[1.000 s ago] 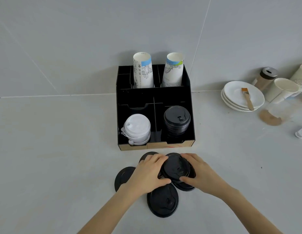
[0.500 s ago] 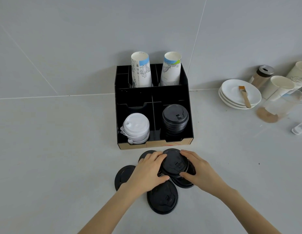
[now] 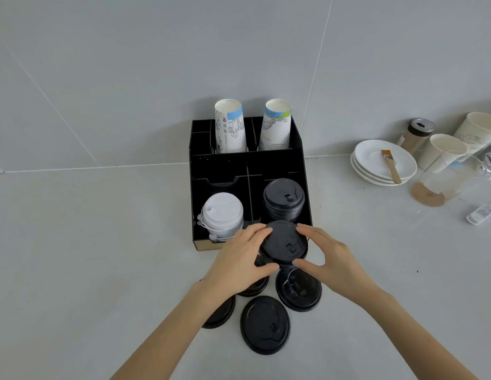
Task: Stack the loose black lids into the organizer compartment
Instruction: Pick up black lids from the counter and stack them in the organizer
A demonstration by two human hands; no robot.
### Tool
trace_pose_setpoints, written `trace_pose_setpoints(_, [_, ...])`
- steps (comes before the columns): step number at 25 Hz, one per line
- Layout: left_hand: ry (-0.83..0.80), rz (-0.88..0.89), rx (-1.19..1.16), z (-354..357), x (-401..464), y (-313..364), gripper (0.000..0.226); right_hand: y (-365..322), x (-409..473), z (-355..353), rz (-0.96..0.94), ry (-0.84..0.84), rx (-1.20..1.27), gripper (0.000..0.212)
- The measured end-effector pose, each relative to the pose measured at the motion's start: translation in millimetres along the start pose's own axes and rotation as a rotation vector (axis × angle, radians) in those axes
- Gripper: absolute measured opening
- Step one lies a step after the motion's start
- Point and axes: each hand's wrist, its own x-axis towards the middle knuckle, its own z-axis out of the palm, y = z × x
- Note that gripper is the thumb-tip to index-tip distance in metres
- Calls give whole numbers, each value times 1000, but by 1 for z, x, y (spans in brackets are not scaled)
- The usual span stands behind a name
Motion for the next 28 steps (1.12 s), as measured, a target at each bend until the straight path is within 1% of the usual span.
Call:
trace_pose_setpoints(11, [42, -8, -5, -29, 56, 0, 67, -3, 52, -28, -32, 84, -62, 57])
trace_pose_setpoints(18, [35, -36, -9, -33, 92, -11, 66, 5, 87, -35, -17, 73, -86, 56])
trace_pose_setpoints(28, [1, -90, -77, -19, 115, -26, 65, 16, 109, -27, 40, -11, -157, 56])
